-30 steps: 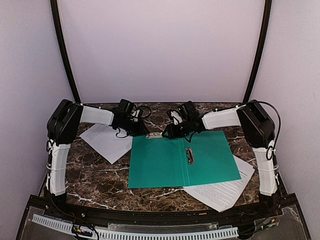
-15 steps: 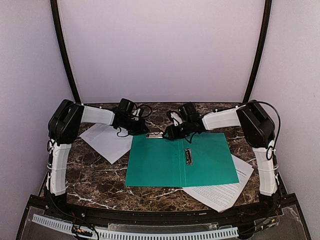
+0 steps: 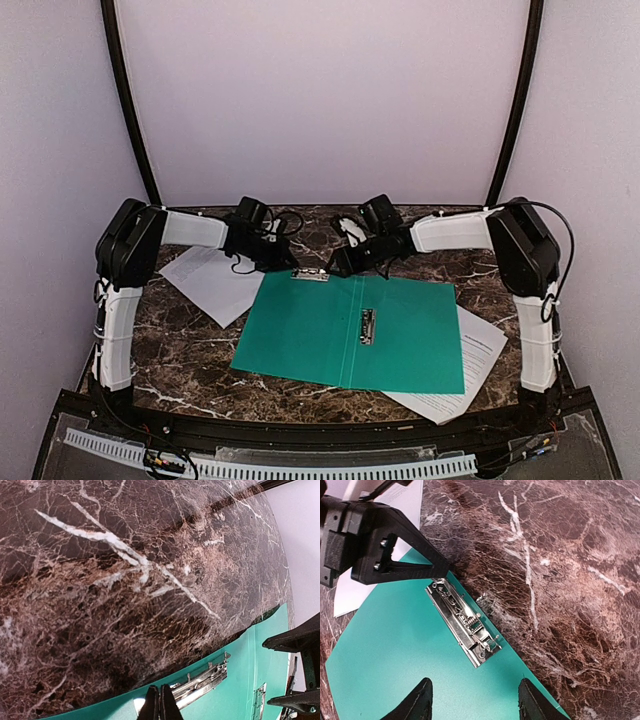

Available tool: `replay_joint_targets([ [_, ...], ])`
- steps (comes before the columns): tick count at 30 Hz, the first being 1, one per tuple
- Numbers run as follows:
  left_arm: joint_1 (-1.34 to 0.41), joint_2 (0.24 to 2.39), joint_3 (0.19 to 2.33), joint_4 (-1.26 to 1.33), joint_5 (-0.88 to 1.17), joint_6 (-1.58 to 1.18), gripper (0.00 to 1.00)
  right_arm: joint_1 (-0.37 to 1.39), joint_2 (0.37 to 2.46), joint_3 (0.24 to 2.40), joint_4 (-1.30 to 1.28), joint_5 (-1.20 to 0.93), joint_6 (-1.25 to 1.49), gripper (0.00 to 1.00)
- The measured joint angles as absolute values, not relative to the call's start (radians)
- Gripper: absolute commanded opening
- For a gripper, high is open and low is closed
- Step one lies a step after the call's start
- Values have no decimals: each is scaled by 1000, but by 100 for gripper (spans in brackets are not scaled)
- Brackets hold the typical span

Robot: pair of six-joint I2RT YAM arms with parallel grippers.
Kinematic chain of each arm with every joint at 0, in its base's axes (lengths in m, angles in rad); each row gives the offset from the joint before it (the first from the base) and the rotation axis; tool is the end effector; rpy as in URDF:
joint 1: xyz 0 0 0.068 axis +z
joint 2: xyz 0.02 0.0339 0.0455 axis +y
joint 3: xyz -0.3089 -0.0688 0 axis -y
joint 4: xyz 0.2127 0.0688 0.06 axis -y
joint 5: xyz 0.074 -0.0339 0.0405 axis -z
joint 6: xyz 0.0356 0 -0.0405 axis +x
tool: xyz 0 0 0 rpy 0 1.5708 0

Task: Put the files into the folder
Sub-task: Move the folder to form pockets on the folder, then open the spring clip on the folder.

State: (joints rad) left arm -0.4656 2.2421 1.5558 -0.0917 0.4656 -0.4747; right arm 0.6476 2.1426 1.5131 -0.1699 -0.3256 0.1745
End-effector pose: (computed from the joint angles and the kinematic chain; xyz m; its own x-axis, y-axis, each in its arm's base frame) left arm 0.4307 -0.2343 0.1927 -0.8718 -0.0191 -0.4895 0.3243 0.7265 -0.6058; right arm 0.3676 0.2923 0.2193 -0.6932 -0.3181 -0.6467 -0.6388 0.6868 0.3469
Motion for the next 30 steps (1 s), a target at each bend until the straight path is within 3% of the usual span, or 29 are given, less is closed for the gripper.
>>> replay_joint_targets([
  [5, -466, 2239, 1556, -121, 500, -467, 1, 648, 2130, 1525, -187, -354, 91, 73],
  [8, -470, 2230, 1555, -156, 514, -452, 1, 648, 2130, 1526, -192, -370, 42, 74],
  [17, -490, 2205, 1526, -197, 527, -430, 1, 653, 2151, 1554, -214, -416, -97, 67],
  [30, -496, 2193, 1521, -220, 535, -419, 1, 717, 2223, 1571, -223, -405, -214, 48],
])
